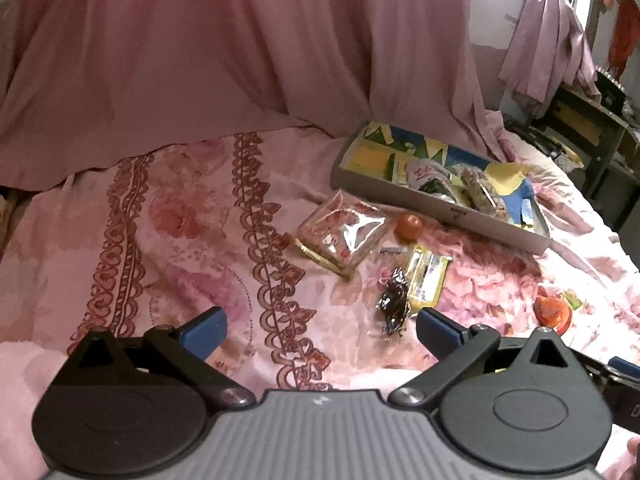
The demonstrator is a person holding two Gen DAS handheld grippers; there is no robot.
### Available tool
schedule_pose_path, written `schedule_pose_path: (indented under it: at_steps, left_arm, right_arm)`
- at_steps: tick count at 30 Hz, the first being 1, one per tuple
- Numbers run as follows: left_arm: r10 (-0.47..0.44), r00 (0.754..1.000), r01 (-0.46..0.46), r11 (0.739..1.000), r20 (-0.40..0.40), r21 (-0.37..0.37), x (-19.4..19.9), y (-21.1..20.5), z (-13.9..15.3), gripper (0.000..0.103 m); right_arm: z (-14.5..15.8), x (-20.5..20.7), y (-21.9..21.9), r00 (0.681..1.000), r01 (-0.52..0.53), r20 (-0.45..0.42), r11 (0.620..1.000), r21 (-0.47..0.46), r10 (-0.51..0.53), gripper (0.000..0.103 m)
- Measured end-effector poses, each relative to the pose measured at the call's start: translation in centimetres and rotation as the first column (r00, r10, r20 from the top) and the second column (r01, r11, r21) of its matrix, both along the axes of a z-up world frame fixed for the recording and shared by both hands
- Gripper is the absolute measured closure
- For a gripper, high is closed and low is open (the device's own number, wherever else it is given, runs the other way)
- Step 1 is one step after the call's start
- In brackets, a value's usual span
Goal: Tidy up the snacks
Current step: 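Move both tools back over the snacks on the bedspread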
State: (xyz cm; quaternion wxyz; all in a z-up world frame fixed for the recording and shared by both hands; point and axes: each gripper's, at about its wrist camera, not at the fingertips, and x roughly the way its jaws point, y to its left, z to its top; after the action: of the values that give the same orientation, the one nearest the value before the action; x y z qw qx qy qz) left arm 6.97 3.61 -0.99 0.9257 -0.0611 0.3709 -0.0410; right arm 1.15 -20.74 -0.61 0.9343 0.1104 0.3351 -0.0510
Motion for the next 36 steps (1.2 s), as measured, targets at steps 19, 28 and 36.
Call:
schedule_pose_path:
  at_steps: [19, 28, 36]
  left_arm:
    - [-0.133, 0.979, 0.145, 0.987, -0.156, 0.074, 2.8, -2.4, -1.3, 0.001]
    - [-0.241, 0.930, 0.275, 0.957, -0.276, 0.092, 5.6, -4.1, -3.1, 0.001]
    - [-0.286, 0.911, 0.339, 0.930, -0.298, 0.142, 7.8, -5.1, -4.0, 0.001]
  right_arm:
    - [-2.1, 1.7, 0.6, 0.986, -0.008, -0.167, 0.999, -0.052, -0.001, 0.001]
    - [-3.1, 2.7, 1.1, 0.974, -0.010, -0.226, 0.997, -0.076, -0.008, 0.001]
    - [-4.3, 3.7, 1.5, 0.958, -0.009, -0.286, 0.997, -0.079, -0.014, 0.001]
